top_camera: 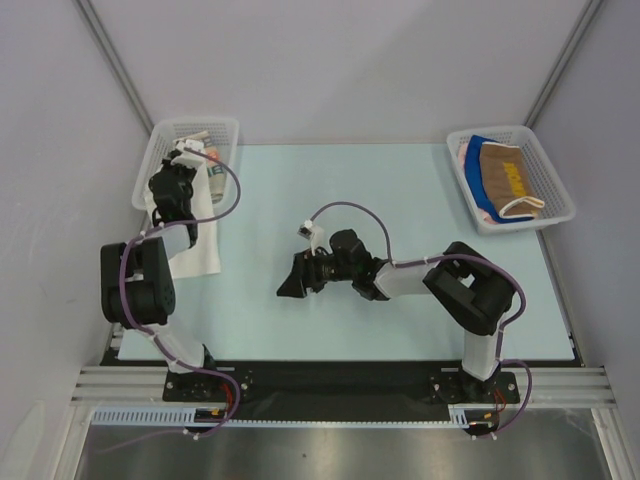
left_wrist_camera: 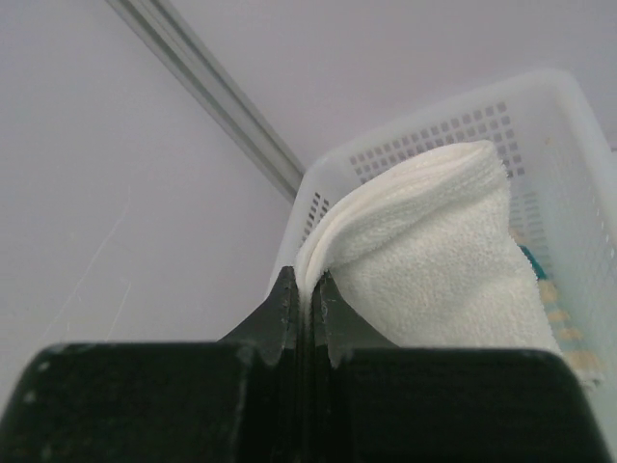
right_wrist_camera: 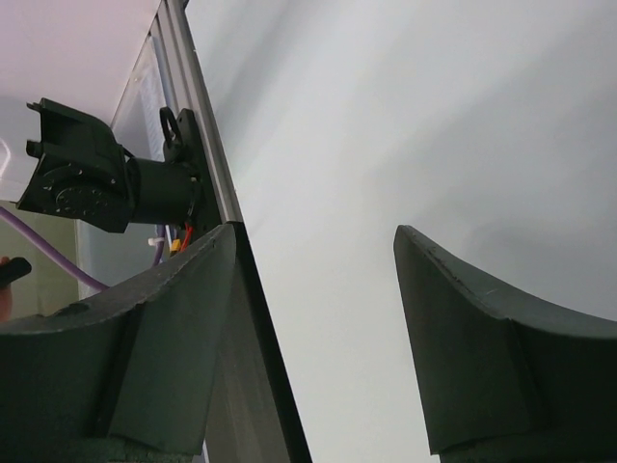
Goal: Fold and stack the towels
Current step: Neatly place the folded towel into the bin
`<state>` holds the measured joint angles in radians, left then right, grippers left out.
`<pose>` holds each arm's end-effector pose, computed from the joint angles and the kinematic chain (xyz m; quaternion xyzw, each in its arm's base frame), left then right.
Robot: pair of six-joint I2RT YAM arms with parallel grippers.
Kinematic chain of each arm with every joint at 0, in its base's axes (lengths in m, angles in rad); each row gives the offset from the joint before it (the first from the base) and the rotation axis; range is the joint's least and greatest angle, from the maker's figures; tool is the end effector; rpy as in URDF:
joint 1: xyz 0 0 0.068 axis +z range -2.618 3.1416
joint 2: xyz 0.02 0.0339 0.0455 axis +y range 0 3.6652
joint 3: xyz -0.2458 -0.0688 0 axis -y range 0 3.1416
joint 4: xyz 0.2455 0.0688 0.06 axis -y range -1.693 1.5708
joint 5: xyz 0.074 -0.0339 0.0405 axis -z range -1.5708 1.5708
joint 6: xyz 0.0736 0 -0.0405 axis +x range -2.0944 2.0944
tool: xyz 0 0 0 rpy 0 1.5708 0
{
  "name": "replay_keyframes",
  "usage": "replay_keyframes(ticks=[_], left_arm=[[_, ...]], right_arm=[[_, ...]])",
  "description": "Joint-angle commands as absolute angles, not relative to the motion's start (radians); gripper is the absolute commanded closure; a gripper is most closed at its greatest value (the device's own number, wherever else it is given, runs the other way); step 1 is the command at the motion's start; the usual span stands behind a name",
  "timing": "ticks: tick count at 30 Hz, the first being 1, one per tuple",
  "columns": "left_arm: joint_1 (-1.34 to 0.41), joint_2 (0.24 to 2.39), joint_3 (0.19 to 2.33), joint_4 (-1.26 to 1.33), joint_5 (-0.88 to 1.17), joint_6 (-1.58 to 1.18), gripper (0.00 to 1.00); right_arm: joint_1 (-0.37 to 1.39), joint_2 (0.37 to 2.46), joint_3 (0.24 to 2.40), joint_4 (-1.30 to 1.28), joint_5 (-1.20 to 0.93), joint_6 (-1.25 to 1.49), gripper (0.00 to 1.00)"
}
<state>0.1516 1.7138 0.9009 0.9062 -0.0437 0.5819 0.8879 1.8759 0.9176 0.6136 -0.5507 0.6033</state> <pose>0.4090 0.0657 0.2335 0.1279 0.6611 0.2788 0.6847 0.2306 0.3445 0.1354 -0.2665 0.7569 0.5390 0.2559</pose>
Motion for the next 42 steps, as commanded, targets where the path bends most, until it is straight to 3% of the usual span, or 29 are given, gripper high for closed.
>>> replay_keyframes(ticks=[1,19,42], left_arm=[[0.163,1.736,0.983,0.994,0.058,0.624,1.00],[0.204,1.989,1.357,0.916,0.281,0.615,1.00],[0.221,2.201,1.572,0.992,0.351,0.532,1.00]], right_arm=[[0.882,1.824,0.907,0.661,-0.563,0.603,0.28],[0.830,1.818,0.887,0.670,-0.589,0.601,0.28],[0.795,1.847,0.877,0.715,-0.618,0.629,0.28]])
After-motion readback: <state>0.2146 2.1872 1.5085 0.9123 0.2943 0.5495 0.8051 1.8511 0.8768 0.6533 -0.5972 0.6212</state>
